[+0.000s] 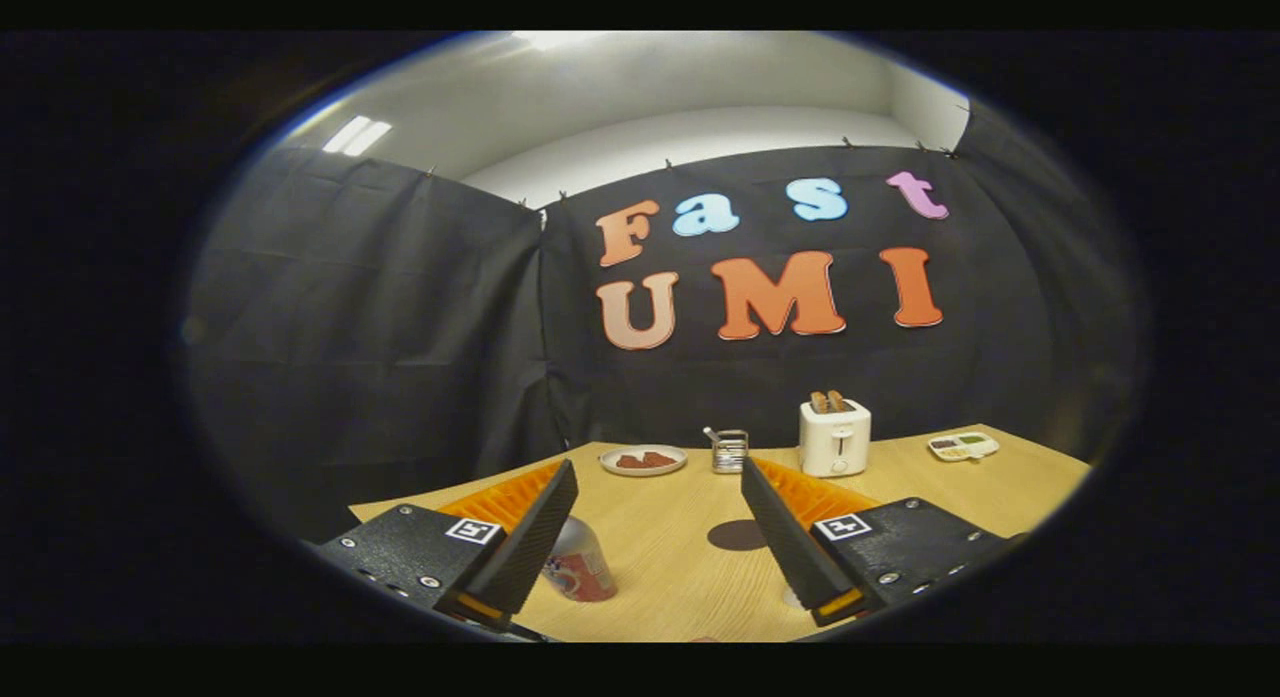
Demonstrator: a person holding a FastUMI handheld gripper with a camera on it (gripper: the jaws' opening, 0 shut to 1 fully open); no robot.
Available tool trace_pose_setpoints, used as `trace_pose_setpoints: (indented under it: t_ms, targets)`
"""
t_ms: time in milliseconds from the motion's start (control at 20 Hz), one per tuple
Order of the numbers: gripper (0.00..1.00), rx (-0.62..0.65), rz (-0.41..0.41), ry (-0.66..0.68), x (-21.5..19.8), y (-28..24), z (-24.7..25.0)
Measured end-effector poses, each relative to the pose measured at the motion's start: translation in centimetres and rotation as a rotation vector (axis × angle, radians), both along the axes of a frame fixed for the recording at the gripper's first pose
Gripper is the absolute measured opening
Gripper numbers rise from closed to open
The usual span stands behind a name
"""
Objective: Take the bottle from table, then pour the juice into the cup, finally place the bottle on the coaster
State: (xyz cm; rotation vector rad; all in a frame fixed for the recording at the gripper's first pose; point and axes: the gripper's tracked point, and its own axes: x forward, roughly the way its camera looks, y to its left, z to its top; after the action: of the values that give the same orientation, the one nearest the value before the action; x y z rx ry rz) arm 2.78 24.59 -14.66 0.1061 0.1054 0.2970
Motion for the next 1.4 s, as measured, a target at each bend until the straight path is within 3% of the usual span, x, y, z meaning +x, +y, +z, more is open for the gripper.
trace_pose_setpoints:
  t_ms: [500, 1100, 1400]
  targets:
    - [0.98, 0.022, 0.081, 0.124, -0.7, 5.1, -6.0]
    - [0.98, -0.022, 0.079, 0.249, -0.2, 8.8, -12.2]
    - [0.96, -0.007, 0.053, 0.378, -0.3, 9.2, -15.7]
